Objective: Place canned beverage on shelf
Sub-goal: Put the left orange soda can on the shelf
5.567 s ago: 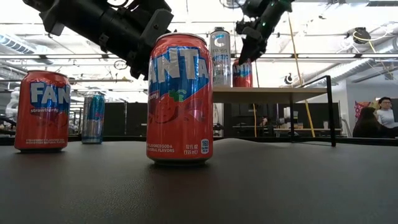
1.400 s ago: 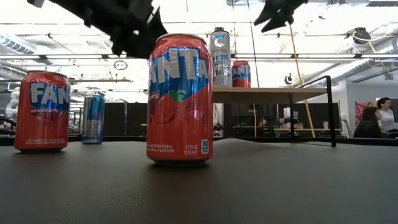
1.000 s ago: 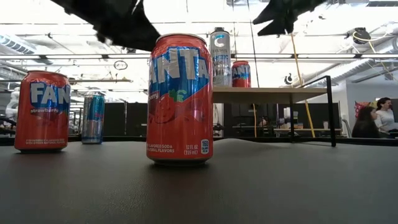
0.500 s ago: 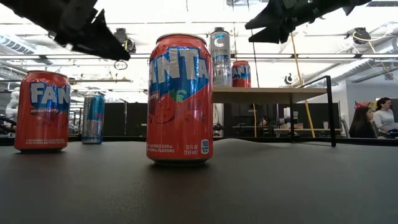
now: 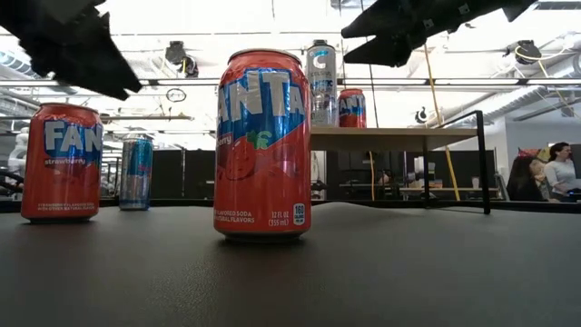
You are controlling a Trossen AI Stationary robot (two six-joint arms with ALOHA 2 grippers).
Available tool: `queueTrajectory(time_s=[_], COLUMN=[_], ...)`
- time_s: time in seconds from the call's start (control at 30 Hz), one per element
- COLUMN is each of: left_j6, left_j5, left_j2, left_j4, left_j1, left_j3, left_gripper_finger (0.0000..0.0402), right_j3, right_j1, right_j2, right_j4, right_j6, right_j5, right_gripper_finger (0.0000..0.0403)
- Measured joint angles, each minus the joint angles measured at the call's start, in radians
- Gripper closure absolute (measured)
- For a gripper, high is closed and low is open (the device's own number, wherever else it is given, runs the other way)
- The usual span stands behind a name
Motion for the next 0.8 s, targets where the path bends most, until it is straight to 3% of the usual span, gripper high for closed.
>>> queueTrajectory(time_s=[0.4, 0.63, 0.8], left_j6=[-0.122, -0.154, -0.18], left_j5=[0.259, 0.301, 0.355], left_j2=[-0.042, -0.041, -0.04], left_j4=[-0.158, -0.162, -0.124], left_j1=[-0.002, -0.004, -0.004], left_j3=[-0.003, -0.034, -0.102], left_gripper_finger=[0.0032, 0.0034, 0.007], right_j3=[0.0, 0.0, 0.0], right_j1=[0.038, 0.038, 0.045], right_j2=[0.067, 0.099, 0.105], right_j4=[0.089, 0.097, 0.098], right_j6=[0.018, 0.042, 0.053], right_j5=[-0.001, -0.003, -0.003], right_gripper_finger=[0.0023, 0.0023, 0.0023])
